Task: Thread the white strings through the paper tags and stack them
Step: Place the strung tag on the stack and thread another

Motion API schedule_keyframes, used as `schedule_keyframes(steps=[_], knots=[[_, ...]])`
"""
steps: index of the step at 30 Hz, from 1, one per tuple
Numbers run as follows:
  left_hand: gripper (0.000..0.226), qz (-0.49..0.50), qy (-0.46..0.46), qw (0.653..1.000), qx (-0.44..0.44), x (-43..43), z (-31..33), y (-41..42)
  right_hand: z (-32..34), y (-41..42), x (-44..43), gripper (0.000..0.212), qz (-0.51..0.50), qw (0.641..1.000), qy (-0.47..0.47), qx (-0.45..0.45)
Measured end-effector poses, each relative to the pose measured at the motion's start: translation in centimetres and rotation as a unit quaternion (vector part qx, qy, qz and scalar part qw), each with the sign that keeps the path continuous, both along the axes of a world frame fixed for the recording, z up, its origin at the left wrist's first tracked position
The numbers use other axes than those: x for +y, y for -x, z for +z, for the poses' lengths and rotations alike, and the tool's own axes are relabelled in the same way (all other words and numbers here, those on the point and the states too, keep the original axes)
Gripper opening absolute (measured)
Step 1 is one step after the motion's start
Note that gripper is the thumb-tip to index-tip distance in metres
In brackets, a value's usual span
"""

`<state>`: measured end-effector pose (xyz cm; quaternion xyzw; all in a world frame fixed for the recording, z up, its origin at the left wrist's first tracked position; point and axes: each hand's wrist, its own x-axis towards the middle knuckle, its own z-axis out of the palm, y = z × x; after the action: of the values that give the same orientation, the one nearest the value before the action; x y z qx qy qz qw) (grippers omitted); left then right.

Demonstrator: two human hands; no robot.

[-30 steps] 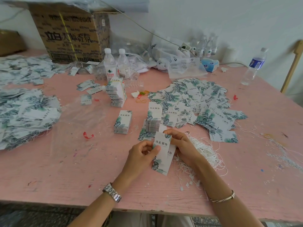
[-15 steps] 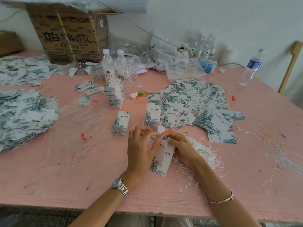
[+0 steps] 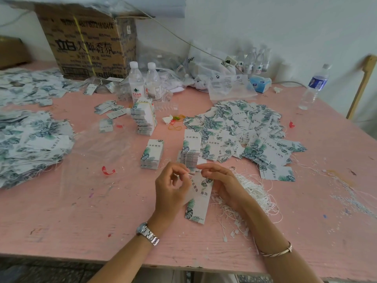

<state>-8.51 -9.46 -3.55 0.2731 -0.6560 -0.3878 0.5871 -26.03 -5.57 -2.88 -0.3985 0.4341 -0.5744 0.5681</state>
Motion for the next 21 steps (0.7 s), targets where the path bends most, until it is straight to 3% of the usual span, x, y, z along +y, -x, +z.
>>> schedule_keyframes(steps=[2, 7, 15, 21], knots=[[0.007, -0.013, -0.067, 0.996, 0.054, -0.1, -0.1, -0.3, -0.1, 0.2, -0.2, 0.03, -0.002, 1.0, 0.007, -0.003], [0.011, -0.021, -0.136, 0.981, 0.134, -0.8, -0.4, -0.7, -0.3, 0.9, 0.0, 0.028, -0.013, 1.0, 0.013, 0.023], [0.014, -0.031, -0.142, 0.973, 0.181, -1.2, -0.3, -0.7, -0.3, 1.1, 0.1, 0.017, -0.091, 0.995, 0.04, 0.014], [0.016, -0.002, -0.153, 0.972, 0.178, -1.0, -0.3, -0.7, -0.4, 1.2, 0.1, 0.021, -0.081, 0.996, 0.043, -0.003]])
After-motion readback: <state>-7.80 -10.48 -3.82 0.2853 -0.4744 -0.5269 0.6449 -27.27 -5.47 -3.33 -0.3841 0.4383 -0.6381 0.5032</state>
